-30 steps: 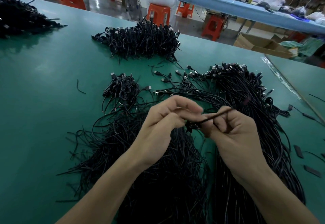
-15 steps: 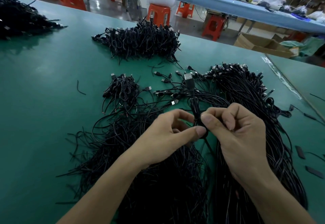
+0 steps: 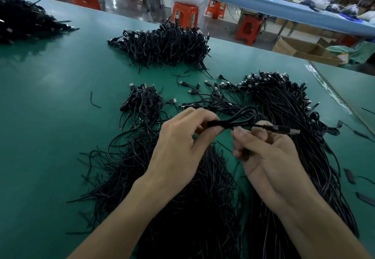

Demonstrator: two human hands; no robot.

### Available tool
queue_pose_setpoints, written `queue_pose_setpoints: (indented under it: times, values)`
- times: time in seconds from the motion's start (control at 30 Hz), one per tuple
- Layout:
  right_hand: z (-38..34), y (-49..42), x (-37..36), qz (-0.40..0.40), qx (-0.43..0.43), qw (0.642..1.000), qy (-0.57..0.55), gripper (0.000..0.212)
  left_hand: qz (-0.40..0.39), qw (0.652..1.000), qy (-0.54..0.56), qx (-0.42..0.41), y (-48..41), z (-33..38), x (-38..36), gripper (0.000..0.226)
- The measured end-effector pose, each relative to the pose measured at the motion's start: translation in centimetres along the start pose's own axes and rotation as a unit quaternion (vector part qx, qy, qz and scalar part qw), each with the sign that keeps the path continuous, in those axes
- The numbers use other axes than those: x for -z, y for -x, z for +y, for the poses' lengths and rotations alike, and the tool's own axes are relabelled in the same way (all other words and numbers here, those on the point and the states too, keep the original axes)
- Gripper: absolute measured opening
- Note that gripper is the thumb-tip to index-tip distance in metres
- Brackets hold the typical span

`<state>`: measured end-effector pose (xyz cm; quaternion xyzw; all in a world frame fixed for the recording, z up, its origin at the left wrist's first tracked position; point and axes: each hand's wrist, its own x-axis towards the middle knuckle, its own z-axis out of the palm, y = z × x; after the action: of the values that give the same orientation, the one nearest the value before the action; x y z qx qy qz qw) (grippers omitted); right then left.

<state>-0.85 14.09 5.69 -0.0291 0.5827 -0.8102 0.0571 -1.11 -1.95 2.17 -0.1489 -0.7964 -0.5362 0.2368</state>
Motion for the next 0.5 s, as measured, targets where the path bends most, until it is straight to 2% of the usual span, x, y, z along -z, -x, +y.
queue_pose_setpoints:
  times: [0.07, 0.17, 0.27, 0.33, 0.4, 0.47, 0.5]
  values:
    - [-0.1, -0.6, 0.0, -0.03, -0.03, 0.998, -0.038, 0.025, 0.002, 0.999, 0.034, 0.024, -0.2, -0.1, 0.3, 0.004]
    - [0.5, -1.9, 1.0, -0.023, -0.025, 0.999, 0.002, 0.02, 0.033, 0.991, 0.061, 0.11, -0.6, -1.5, 1.0, 0.003]
    - [2.2, -3.1, 3.4, 0.041, -0.038, 0.995, 0.083, 0.016, 0.11, 0.973, 0.068, 0.192, -1.3, -3.8, 2.2, 0.008]
    - [3.8, -3.6, 5.2, 0.074, -0.068, 0.973, 0.208, 0.012, 0.166, 0.959, 0.041, 0.225, -1.6, -5.7, 3.1, 0.01]
    - [5.2, -4.0, 7.0, 0.08, -0.065, 0.906, 0.411, 0.014, 0.213, 0.946, 0.024, 0.245, -1.7, -7.4, 4.1, 0.01]
    - [6.1, -4.3, 8.1, 0.048, -0.032, 0.805, 0.59, 0.029, 0.243, 0.932, 0.026, 0.267, -1.6, -9.1, 4.8, 0.007]
    - [6.4, -4.5, 8.5, 0.033, -0.019, 0.764, 0.644, 0.036, 0.249, 0.926, 0.033, 0.281, -1.5, -9.7, 5.0, 0.004]
